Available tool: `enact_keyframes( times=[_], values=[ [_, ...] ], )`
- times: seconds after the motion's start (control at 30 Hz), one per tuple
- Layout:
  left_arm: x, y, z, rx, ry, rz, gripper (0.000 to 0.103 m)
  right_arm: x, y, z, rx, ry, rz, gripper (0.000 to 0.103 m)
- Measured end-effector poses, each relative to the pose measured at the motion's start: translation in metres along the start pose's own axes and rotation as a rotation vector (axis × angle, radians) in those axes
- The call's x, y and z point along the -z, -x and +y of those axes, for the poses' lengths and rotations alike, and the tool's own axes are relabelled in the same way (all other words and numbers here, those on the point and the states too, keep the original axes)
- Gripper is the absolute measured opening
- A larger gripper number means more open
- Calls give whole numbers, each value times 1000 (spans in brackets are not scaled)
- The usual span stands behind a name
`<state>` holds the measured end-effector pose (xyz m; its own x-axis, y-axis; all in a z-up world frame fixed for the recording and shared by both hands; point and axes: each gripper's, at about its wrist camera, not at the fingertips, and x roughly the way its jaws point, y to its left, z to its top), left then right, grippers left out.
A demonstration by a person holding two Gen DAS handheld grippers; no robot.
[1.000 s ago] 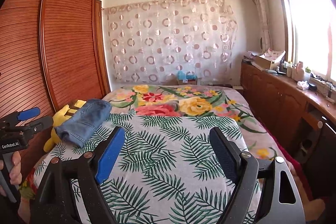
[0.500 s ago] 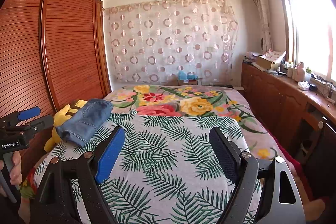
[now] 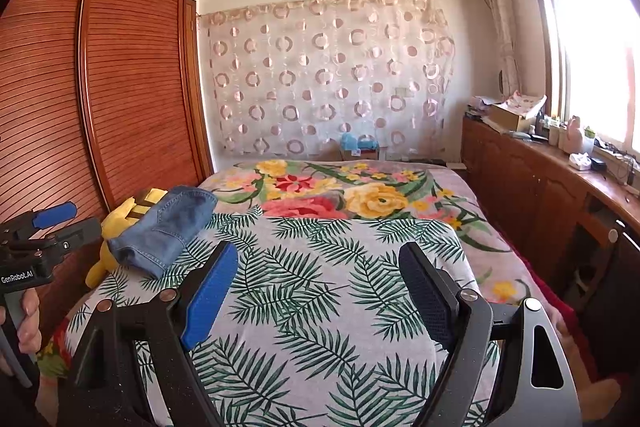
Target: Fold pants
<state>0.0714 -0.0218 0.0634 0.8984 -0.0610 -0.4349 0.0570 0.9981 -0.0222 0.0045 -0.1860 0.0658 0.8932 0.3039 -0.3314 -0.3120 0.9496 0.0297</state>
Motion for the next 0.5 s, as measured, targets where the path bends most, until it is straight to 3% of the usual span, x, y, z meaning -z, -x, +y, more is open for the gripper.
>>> enact_keyframes(
  times=[0.5],
  values=[
    [0,0,0,1,0,-1,91,1,2,6,4,-2,-9,84]
  ],
)
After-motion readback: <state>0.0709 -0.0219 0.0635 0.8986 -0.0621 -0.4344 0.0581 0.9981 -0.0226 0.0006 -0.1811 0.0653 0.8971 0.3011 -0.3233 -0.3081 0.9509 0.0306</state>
